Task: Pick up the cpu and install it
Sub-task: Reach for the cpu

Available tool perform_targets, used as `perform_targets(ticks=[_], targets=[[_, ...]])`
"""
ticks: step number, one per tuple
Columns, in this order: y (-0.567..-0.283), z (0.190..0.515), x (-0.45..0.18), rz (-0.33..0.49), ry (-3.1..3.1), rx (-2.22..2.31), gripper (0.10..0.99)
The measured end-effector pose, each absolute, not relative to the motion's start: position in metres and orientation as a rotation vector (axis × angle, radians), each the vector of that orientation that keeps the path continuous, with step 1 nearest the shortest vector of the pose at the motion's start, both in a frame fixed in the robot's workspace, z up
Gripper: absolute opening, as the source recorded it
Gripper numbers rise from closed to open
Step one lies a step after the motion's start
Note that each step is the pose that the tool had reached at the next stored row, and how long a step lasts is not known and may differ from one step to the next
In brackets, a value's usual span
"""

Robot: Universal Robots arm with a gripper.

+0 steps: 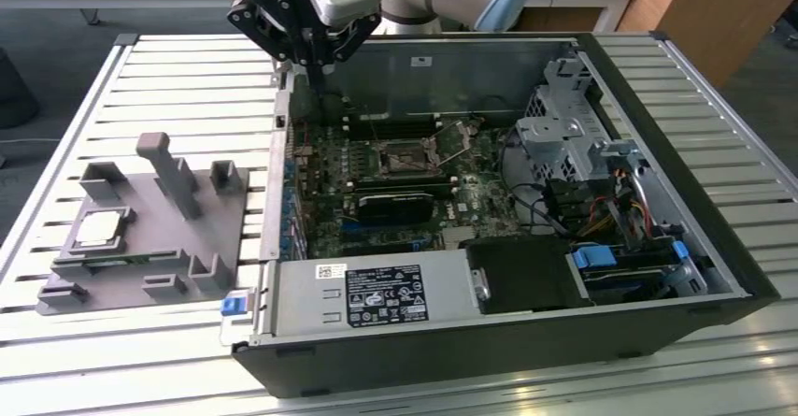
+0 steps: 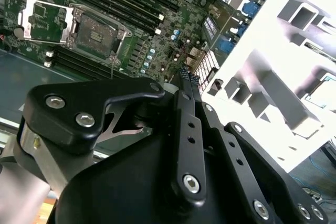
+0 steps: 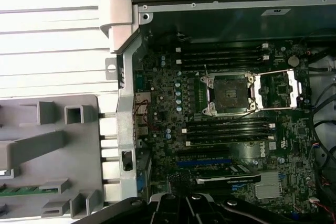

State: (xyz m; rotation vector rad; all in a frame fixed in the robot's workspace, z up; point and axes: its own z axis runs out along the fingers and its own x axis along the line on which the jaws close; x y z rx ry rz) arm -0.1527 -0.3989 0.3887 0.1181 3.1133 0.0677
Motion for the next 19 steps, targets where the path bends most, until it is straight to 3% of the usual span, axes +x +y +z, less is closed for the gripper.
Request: perform_targets(ticks=[19], targets=[[-0.399,0.387,-0.165,0.068,3.114,0.118,0.106]])
